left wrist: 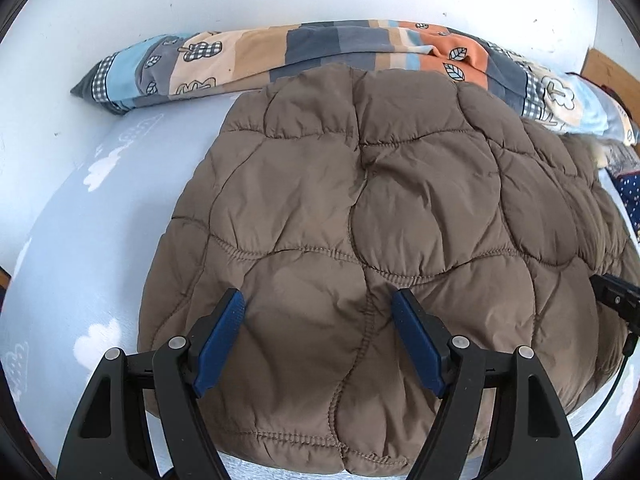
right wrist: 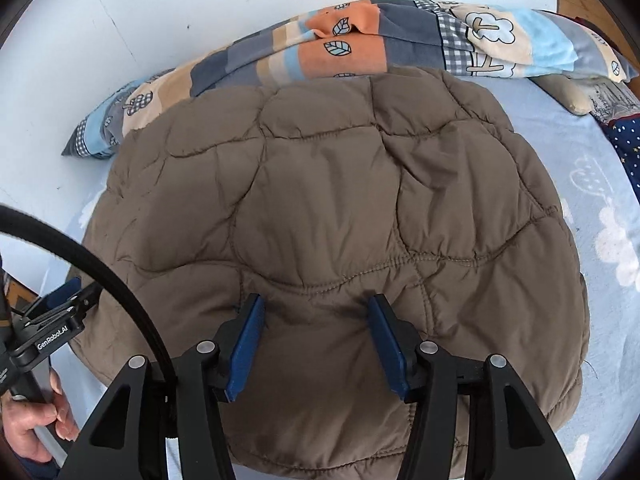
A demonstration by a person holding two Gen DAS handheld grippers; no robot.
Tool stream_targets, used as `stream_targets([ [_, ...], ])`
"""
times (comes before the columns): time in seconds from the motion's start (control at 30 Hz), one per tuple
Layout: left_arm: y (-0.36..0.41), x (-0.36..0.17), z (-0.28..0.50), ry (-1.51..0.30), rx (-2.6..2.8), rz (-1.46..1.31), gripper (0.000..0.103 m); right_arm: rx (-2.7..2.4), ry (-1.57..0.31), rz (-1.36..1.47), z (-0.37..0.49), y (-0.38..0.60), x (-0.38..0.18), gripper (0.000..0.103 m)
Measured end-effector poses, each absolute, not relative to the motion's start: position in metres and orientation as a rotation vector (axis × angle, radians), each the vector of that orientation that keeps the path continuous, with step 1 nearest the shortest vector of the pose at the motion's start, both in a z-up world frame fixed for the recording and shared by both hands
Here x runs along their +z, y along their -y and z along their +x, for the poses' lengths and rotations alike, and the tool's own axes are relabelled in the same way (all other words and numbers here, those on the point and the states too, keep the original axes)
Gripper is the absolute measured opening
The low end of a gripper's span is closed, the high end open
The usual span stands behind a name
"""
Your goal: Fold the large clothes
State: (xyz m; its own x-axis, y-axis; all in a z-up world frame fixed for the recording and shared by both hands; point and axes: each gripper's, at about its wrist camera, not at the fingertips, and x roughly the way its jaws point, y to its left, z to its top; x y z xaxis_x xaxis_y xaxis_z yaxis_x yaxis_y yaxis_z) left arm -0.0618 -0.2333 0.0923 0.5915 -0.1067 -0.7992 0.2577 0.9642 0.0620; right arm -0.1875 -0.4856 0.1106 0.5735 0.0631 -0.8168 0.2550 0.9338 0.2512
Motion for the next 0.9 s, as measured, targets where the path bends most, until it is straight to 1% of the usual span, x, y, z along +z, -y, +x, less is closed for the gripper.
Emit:
stream_targets([
  [0.17,0.232,0.092,-0.062,-0.912,-0.212,0.179,0.077,-0.127,-0.950,0.326,-0.188,0.479,0.116,0.060],
  [0.43,0.235,0.097,-0.067,-0.896,-0.211,0.202,0.077,-0.077,-0.874,0.280,-0.198,0.459,0.140,0.060],
  [0.63,0.233,0.098,-0.068,-0.896,-0.215,0.201,0.077,-0.055,-0.887,0.240,-0.197,0.443,0.138,0.060],
  [0.9,0.231,0.099,-0.068,-0.890,-0.214,0.198,0.077,-0.073,-0.884,0.230,-0.198,0.446,0.140,0.060],
])
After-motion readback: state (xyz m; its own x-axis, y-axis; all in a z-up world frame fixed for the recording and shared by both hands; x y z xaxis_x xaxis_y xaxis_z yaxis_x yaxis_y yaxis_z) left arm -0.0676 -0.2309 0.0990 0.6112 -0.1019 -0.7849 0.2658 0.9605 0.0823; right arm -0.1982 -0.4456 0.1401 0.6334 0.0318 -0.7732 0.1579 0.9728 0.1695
